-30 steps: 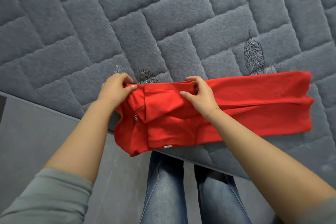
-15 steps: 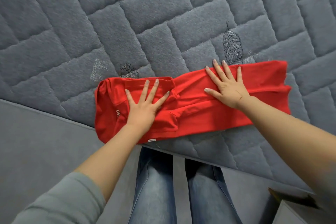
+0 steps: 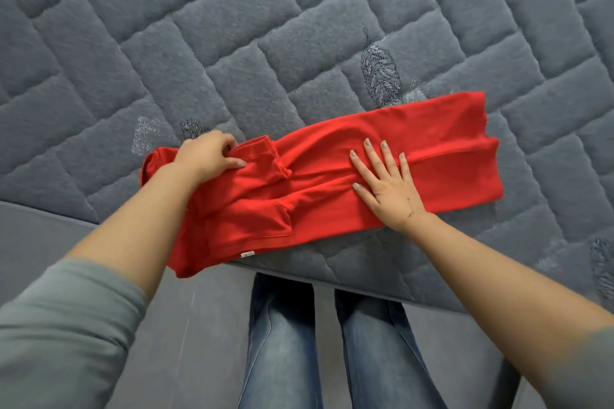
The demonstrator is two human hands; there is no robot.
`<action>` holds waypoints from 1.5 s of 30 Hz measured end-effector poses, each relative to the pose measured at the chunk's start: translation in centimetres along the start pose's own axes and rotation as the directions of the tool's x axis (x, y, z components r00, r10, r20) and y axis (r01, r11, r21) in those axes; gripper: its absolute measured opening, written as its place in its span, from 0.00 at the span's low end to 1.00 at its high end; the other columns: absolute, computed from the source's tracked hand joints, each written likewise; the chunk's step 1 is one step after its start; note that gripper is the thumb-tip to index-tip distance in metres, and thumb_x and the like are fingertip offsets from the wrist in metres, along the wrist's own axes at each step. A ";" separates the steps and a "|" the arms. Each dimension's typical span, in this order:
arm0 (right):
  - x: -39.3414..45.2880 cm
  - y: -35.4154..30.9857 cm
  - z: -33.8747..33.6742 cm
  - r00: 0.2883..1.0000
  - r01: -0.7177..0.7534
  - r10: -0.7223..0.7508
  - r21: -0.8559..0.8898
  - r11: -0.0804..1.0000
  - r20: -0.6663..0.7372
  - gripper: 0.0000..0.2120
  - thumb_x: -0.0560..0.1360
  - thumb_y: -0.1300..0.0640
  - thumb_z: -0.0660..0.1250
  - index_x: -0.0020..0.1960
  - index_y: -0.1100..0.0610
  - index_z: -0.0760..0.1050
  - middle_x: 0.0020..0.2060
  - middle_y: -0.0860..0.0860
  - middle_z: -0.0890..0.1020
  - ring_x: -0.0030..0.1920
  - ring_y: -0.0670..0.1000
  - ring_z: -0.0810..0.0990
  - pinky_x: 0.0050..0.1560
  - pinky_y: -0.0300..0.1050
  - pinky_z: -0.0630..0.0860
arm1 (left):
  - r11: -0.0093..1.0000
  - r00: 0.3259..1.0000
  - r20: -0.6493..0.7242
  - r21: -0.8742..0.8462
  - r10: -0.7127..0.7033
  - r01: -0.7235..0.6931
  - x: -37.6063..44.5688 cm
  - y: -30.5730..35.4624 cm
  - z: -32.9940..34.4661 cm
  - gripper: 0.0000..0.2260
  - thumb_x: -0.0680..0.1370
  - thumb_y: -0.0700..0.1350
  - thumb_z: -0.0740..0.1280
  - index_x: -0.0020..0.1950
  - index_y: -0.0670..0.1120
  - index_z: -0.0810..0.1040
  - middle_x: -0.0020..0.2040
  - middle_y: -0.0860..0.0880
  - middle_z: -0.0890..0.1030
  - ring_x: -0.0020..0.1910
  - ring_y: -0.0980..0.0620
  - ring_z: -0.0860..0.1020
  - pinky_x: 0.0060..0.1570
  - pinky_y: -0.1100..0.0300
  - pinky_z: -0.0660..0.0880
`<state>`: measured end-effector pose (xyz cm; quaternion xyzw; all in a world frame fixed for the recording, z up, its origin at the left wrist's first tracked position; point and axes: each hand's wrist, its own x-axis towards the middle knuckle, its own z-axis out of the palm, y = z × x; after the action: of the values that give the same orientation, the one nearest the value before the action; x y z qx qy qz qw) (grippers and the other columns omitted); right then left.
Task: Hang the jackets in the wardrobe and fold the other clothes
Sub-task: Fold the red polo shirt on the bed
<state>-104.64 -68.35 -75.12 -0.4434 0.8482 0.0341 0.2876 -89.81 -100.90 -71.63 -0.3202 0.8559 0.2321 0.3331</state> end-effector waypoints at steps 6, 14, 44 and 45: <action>-0.2 0.6 -0.9 0.998 0.052 -0.054 0.048 0.997 0.025 0.32 0.81 0.43 0.55 0.77 0.42 0.40 0.78 0.47 0.40 0.79 0.54 0.40 0.75 0.56 0.39 | 0.925 0.980 0.001 -0.329 -0.198 0.187 0.3 -1.9 -0.9 0.08 0.76 0.53 0.70 0.49 0.49 0.81 0.51 0.45 0.81 0.56 0.42 0.78 0.58 0.51 0.72; -2.9 5.6 -5.6 0.854 -0.066 0.338 0.561 0.825 -0.396 0.17 0.72 0.68 0.68 0.60 0.62 0.79 0.59 0.60 0.78 0.62 0.60 0.74 0.67 0.48 0.64 | 0.983 0.816 -0.574 -0.097 0.071 -0.154 -4.4 12.3 2.8 0.25 0.67 0.35 0.65 0.63 0.47 0.75 0.65 0.45 0.73 0.64 0.42 0.70 0.61 0.48 0.64; -2.8 14.6 -10.4 0.935 -0.318 0.067 0.908 -0.272 0.347 0.12 0.73 0.66 0.69 0.53 0.55 0.74 0.36 0.51 0.82 0.26 0.45 0.78 0.22 0.37 0.72 | 0.459 0.978 -0.206 -0.872 -0.029 -0.170 -5.5 29.1 8.9 0.17 0.79 0.31 0.60 0.65 0.44 0.77 0.68 0.47 0.75 0.67 0.56 0.72 0.70 0.61 0.65; -3.2 13.5 -11.1 0.945 -0.302 0.039 0.910 -0.283 0.325 0.13 0.73 0.68 0.69 0.53 0.55 0.73 0.36 0.51 0.82 0.27 0.45 0.78 0.23 0.38 0.73 | 0.385 0.977 -0.191 -0.912 -0.097 -0.140 -6.4 27.8 8.5 0.16 0.80 0.32 0.60 0.63 0.46 0.77 0.64 0.49 0.78 0.62 0.58 0.75 0.66 0.63 0.67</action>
<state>-118.75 -61.33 -66.87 0.0885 0.5696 -0.5698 0.5856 -102.15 -74.08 -67.61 -0.4624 0.6177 0.6361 0.0029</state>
